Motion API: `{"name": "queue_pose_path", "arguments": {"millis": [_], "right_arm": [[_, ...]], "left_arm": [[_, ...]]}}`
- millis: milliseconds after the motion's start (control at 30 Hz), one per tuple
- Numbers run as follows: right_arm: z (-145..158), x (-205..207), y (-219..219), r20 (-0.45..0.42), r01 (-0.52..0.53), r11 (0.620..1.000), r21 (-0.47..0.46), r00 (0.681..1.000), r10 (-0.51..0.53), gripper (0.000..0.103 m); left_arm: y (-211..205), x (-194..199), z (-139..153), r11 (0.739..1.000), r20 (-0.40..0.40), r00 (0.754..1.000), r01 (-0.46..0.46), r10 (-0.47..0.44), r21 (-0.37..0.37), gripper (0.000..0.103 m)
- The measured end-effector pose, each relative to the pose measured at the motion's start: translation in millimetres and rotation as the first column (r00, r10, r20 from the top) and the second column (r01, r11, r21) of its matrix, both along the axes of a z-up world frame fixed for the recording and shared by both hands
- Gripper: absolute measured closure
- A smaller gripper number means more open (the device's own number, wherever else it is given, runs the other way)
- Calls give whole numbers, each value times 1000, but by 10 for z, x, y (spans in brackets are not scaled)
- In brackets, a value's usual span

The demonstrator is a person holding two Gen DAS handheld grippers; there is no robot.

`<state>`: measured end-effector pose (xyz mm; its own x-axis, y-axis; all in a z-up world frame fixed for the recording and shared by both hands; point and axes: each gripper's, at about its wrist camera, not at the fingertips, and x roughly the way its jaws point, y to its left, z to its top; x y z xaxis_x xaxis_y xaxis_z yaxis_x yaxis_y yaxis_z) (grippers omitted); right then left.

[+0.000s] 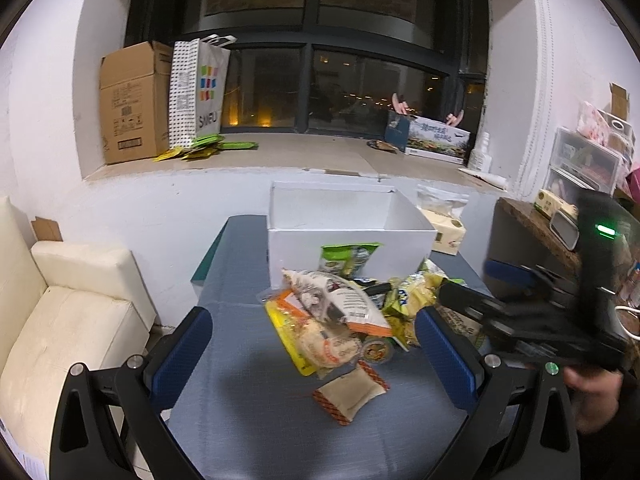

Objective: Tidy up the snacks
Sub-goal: 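Grasp the white-and-red snack bag with the left gripper while the right grasps a green bar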

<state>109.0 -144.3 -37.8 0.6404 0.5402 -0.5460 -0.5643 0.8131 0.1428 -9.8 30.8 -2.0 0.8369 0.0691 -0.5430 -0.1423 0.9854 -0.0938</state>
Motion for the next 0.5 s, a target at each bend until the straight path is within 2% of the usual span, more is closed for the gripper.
{"name": "queue_pose_path", "arguments": {"millis": [167, 433, 467, 500], "right_arm": [[-222, 559, 519, -58, 26, 998, -59, 998, -29, 0], [-559, 1131, 1186, -92, 93, 986, -141, 990, -106, 0], [-616, 1182, 1252, -88, 102, 983, -152, 989, -116, 3], [-654, 1213, 1293, -93, 100, 982, -161, 989, -116, 16]], "left_arm": [[145, -29, -62, 999, -10, 1000, -30, 29, -15, 0], [319, -55, -130, 997, -21, 998, -63, 62, -36, 0], [334, -52, -140, 997, -24, 998, -65, 64, -39, 0], [343, -46, -150, 997, -27, 997, -68, 66, -41, 0]]}}
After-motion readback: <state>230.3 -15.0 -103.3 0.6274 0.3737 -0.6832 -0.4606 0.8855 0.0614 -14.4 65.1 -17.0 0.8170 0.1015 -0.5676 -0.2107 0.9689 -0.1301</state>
